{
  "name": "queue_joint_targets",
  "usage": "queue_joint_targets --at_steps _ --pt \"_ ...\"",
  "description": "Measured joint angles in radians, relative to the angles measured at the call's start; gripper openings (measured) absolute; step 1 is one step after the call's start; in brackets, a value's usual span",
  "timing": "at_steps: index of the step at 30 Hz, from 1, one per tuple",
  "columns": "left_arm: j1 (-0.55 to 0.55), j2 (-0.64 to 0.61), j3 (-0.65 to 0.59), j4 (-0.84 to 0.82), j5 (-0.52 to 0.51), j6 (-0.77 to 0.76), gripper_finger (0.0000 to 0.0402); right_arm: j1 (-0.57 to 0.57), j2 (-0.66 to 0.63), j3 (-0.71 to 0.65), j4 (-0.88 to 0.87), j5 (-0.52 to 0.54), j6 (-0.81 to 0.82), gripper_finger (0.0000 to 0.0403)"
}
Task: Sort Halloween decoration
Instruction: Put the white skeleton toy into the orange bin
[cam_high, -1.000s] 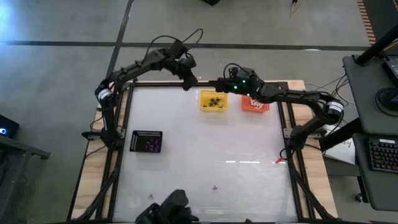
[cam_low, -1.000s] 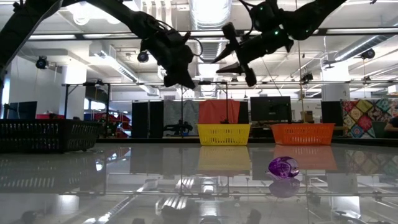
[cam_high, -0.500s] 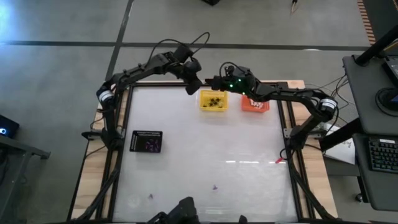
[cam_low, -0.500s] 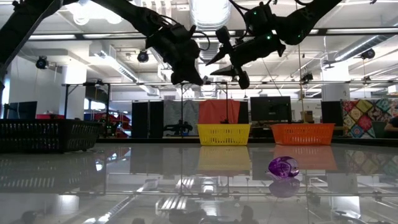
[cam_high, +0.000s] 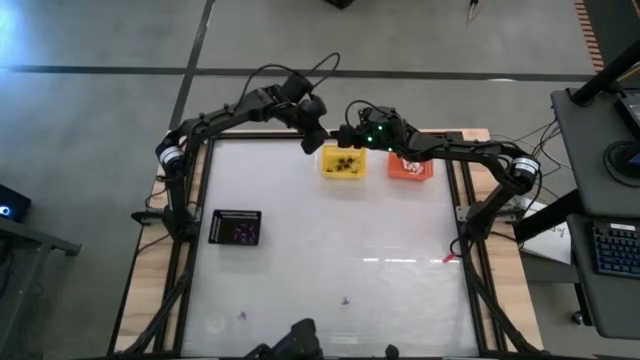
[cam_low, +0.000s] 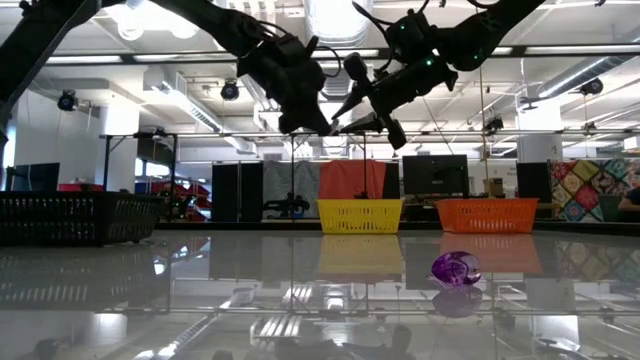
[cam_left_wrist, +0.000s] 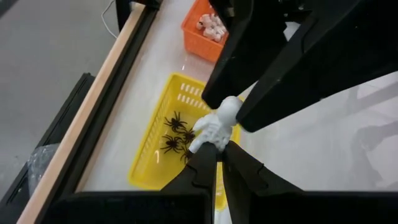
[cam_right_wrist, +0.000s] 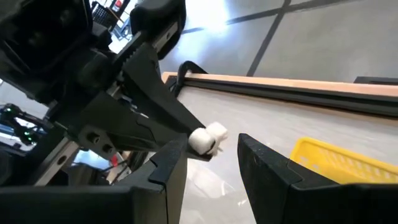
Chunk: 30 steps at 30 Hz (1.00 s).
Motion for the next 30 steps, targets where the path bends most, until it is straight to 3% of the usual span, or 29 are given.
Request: queue_joint_targets --at_steps 14,24,30 --pt "-0.031 0.0 0.0 0.03 0.034 -0.004 0.0 0.0 0.0 0.0 -0.001 -0.003 -0.02 0.0125" --pt "-0.037 0.0 -0.001 0.028 0.036 -0.008 0.0 0.001 -0.001 0.0 -0.001 -0.012 -0.108 0.003" --pt "-0.037 0.0 -0.002 0.027 0.041 -0.016 0.0 0.002 -0.001 0.0 -0.001 -0.033 -0.135 0.002"
